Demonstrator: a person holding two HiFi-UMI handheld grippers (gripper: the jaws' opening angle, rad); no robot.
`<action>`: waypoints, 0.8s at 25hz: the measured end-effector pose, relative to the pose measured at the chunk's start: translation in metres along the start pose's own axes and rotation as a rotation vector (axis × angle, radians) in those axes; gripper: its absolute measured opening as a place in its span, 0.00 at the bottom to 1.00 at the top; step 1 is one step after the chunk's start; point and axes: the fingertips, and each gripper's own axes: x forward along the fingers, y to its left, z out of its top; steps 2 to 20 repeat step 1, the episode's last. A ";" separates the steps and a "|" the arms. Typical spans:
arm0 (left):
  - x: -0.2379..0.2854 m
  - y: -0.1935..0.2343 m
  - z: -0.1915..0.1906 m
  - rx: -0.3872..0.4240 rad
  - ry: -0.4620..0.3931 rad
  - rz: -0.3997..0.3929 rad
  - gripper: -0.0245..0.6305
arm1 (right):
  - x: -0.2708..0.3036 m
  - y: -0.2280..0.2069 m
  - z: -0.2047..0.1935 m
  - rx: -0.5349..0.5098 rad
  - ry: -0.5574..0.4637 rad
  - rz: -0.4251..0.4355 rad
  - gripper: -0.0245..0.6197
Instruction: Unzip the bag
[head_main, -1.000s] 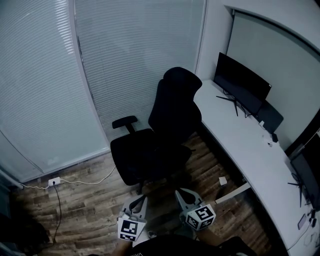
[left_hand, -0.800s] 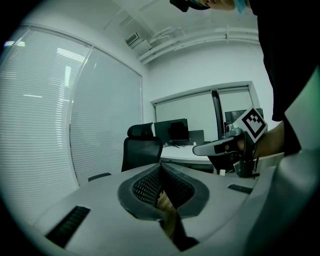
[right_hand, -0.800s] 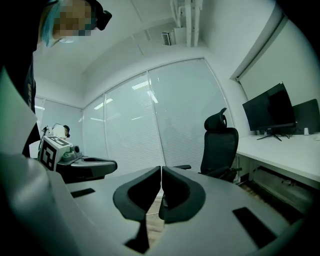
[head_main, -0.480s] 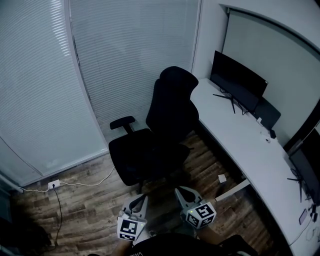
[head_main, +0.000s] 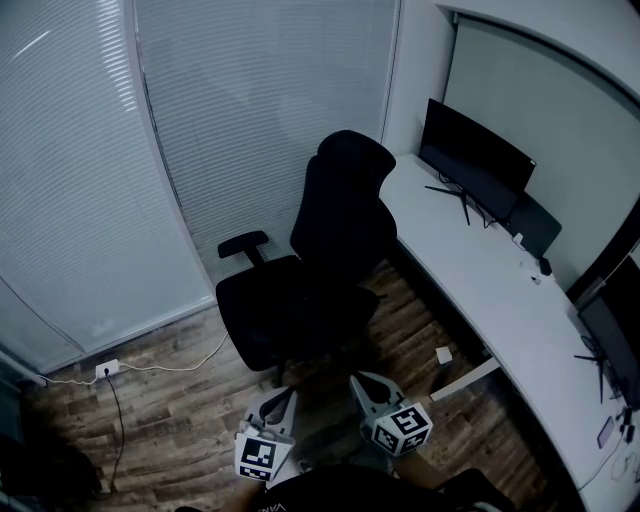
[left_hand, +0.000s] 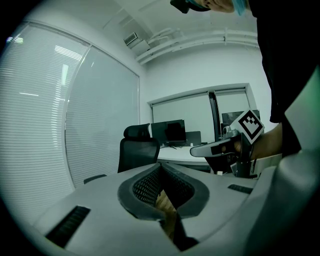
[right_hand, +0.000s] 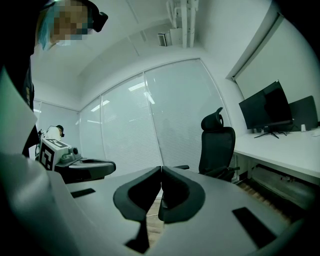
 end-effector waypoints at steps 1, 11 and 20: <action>0.001 0.001 0.000 0.000 0.000 0.000 0.07 | 0.001 0.000 0.000 0.003 0.000 -0.001 0.11; 0.001 0.001 0.000 0.000 0.000 0.000 0.07 | 0.001 0.000 0.000 0.003 0.000 -0.001 0.11; 0.001 0.001 0.000 0.000 0.000 0.000 0.07 | 0.001 0.000 0.000 0.003 0.000 -0.001 0.11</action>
